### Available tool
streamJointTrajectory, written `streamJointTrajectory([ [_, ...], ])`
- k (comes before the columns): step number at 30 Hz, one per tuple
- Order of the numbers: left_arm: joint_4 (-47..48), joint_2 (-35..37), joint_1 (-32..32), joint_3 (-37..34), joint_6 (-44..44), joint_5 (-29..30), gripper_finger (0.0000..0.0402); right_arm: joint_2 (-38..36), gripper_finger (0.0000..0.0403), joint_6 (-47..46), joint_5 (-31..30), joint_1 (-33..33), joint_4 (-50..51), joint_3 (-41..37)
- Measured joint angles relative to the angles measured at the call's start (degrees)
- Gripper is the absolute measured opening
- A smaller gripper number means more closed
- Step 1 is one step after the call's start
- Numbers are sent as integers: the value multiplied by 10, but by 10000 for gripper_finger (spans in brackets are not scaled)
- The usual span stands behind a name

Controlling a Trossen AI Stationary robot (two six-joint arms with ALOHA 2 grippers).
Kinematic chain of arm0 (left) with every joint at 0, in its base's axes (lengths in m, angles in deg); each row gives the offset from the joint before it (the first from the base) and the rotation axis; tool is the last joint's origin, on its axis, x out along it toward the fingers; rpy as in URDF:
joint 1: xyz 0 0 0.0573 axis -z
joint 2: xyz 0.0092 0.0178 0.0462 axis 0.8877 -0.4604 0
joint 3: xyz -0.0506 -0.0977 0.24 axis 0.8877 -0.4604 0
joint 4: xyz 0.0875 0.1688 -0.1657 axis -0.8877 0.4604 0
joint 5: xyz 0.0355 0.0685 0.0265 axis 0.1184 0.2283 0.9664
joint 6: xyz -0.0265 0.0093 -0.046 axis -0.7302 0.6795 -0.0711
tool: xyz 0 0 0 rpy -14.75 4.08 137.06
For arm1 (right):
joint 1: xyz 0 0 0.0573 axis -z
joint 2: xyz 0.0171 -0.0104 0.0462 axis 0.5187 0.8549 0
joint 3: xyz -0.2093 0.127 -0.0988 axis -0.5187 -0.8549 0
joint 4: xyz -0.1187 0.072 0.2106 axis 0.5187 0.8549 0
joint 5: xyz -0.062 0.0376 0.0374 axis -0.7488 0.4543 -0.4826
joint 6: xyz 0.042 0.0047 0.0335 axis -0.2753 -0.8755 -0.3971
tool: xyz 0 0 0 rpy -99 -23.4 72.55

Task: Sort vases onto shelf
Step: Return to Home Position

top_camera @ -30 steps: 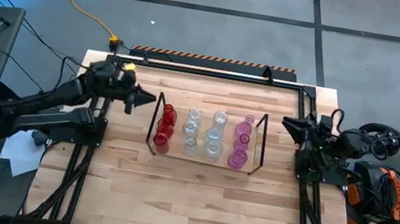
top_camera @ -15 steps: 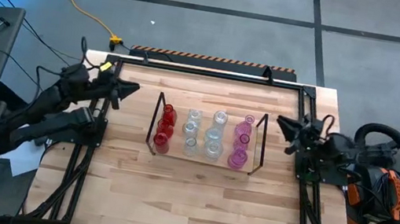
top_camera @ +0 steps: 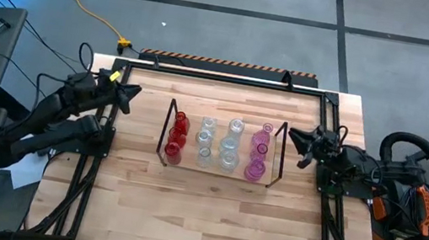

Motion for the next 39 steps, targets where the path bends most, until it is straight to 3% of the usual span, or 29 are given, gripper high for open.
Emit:
streamJointTrajectory([
  [26,12,34,3,0,-4,-2,60,0,67,45,-13,11,0,-1],
  [33,13,134,60,0,-4,-1,60,0,67,45,-13,11,0,-1],
  [37,8,136,84,6,-4,2,60,0,67,45,-13,11,3,-1],
  [39,-38,130,99,-3,-4,3,60,0,67,45,-13,11,3,-1],
])
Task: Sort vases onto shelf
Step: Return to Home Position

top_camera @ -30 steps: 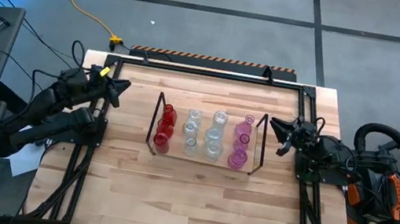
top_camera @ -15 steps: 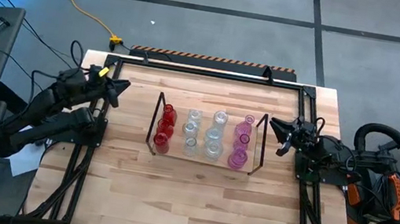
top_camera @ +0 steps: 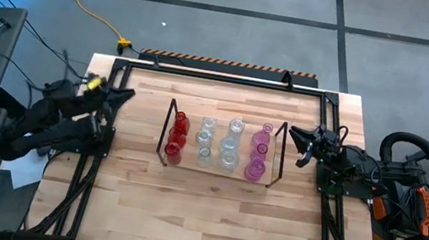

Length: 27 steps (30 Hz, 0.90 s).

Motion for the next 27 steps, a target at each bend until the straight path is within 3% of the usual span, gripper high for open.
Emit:
streamJointTrajectory([
  [5,-38,7,38,-46,0,0,60,0,67,0,1,0,1,0],
  [21,-22,7,113,-203,0,-1,60,0,67,0,2,0,4,0],
  [27,-46,6,143,-205,0,-3,60,1,67,0,2,0,6,0],
])
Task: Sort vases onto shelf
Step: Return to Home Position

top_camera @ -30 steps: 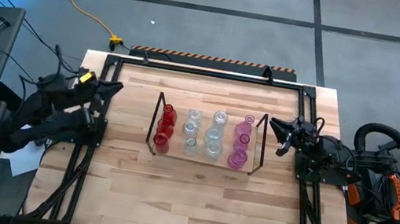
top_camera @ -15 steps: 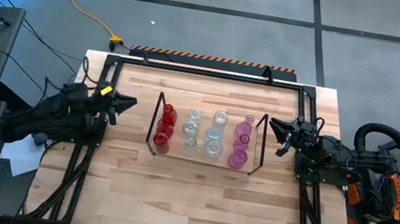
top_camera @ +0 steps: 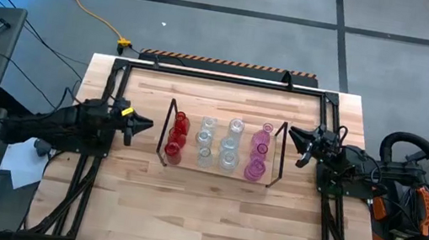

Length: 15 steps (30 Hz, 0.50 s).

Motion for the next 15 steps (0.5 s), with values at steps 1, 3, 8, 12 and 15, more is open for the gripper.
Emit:
streamJointTrajectory([
  [1,2,0,4,0,0,0,60,0,67,0,0,0,1,0],
  [3,-2,1,7,0,0,0,60,0,67,0,0,0,3,0],
  [8,-9,1,7,-2,0,0,60,0,67,0,0,0,3,0],
  [12,-10,0,7,-2,0,0,60,0,67,0,0,0,3,0],
  [15,-10,0,7,-2,0,0,60,0,67,0,0,0,3,0],
])
